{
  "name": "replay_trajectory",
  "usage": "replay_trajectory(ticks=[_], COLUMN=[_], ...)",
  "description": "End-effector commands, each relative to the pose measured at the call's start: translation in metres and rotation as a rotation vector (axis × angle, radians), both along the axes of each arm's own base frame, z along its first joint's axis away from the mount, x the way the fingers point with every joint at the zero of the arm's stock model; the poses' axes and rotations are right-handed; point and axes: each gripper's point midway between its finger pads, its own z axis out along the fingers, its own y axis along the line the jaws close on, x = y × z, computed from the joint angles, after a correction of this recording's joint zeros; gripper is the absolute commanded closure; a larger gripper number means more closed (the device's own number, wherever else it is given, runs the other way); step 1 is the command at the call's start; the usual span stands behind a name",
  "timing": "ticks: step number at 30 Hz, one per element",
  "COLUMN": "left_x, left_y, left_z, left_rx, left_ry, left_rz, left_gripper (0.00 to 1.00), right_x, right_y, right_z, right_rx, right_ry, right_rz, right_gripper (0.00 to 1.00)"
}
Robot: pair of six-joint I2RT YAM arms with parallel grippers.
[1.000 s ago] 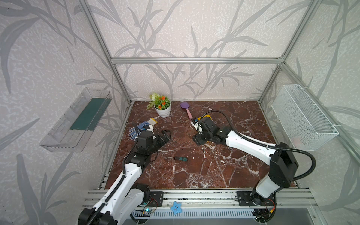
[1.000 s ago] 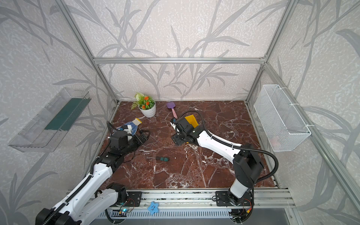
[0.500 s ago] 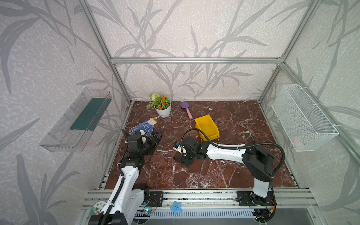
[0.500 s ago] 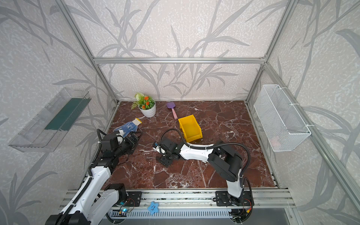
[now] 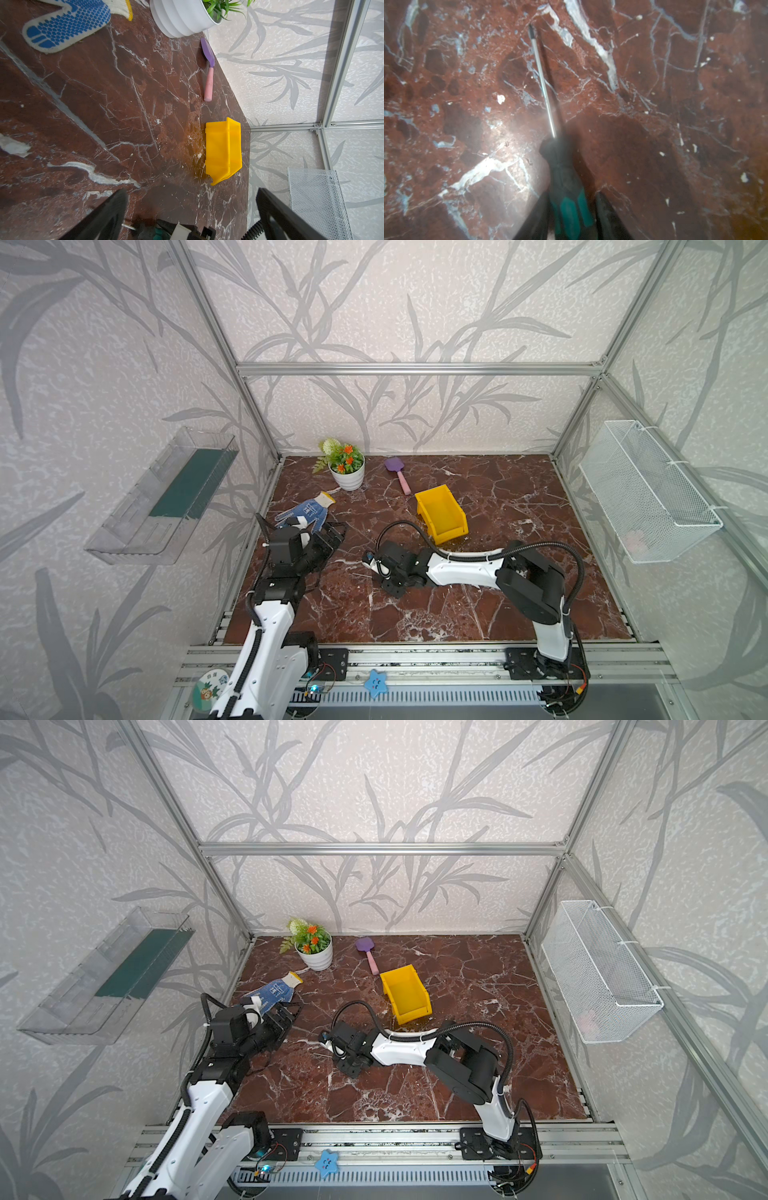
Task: Put the screwdriver in the bin
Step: Pick up the screwdriver from the center of the table, then place the screwdriver into the bin.
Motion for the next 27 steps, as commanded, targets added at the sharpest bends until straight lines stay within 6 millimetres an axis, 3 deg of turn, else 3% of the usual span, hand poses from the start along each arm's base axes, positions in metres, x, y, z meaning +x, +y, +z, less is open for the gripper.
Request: replay_trajectory(ticks=[1, 6, 14, 18, 21, 24, 27], left_x=[0.005, 0.004, 0.009, 0.016, 0.021, 0.026, 0.031], left_y=[-0.001, -0.005, -0.031, -0.062, -0.084, -0.107, -0.133], left_z=[0.015, 0.014, 0.028, 0.037, 0.040, 0.044, 0.041], left_rx=[0.022, 0.040, 0.129, 0.161, 0.179, 0.200, 0.243], left_ry=[-0.065, -0.062, -0.115, -0.158, -0.174, -0.190, -0.195], left_rz=[-0.024, -0.044, -0.119, -0.190, -0.243, -0.286, -0.333], left_gripper=[0.01, 0.01, 0.01, 0.01, 0.01, 0.01, 0.01], right_x=[0.008, 0.012, 0.034, 0.065, 0.089, 0.113, 0.134], right_y=[-0.017, -0.027, -0.054, -0.090, -0.125, -0.162, -0.193], right_z=[-0.004, 0.011, 0.067, 0.110, 0.131, 0.143, 0.141], right_rx=[-0.062, -0.059, 0.008, 0.106, 0.168, 0.219, 0.212], right_ry=[-0.046, -0.094, -0.144, -0.169, -0.163, -0.138, -0.126], right_rz=[-0.045, -0.070, -0.156, -0.271, -0.383, -0.502, -0.585], right_gripper=[0.75, 0.88, 0.89, 0.89, 0.90, 0.90, 0.90])
